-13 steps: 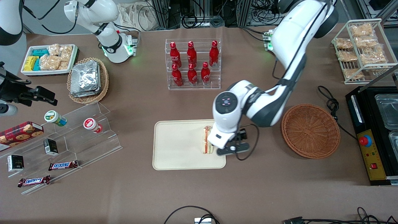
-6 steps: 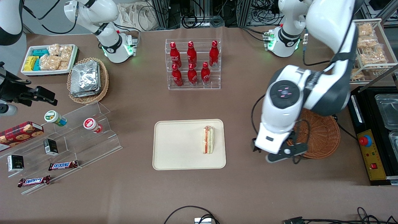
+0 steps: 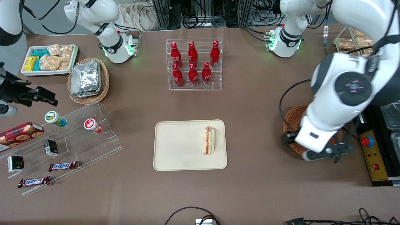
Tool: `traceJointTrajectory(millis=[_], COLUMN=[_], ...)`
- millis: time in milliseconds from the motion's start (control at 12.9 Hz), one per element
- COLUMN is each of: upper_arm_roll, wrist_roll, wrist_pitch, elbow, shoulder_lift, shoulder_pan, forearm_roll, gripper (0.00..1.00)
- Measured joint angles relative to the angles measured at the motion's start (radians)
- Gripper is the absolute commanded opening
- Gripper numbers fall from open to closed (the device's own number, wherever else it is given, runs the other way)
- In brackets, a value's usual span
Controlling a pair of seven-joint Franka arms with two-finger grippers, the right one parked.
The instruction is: Place sandwich from basket to tray
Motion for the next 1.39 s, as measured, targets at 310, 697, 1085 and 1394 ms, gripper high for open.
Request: traceJointTrajectory(millis=[310, 697, 1085, 1394], upper_arm_roll=[0.0, 0.045, 0.254, 0.3], wrist_roll=[0.138, 0.203, 0.332, 0.401], wrist_pitch=[-0.088, -0.094, -0.099, -0.104], elbow=[-0.001, -0.045, -0.171, -0.286], shoulder_lift=[-0.054, -0.113, -0.28, -0.415], shoulder_pan=[0.071, 0.067, -0.019, -0.038], forearm_roll=[-0.065, -0.11, -0.2, -0.208], gripper=[1.0, 1.0, 1.0, 1.0])
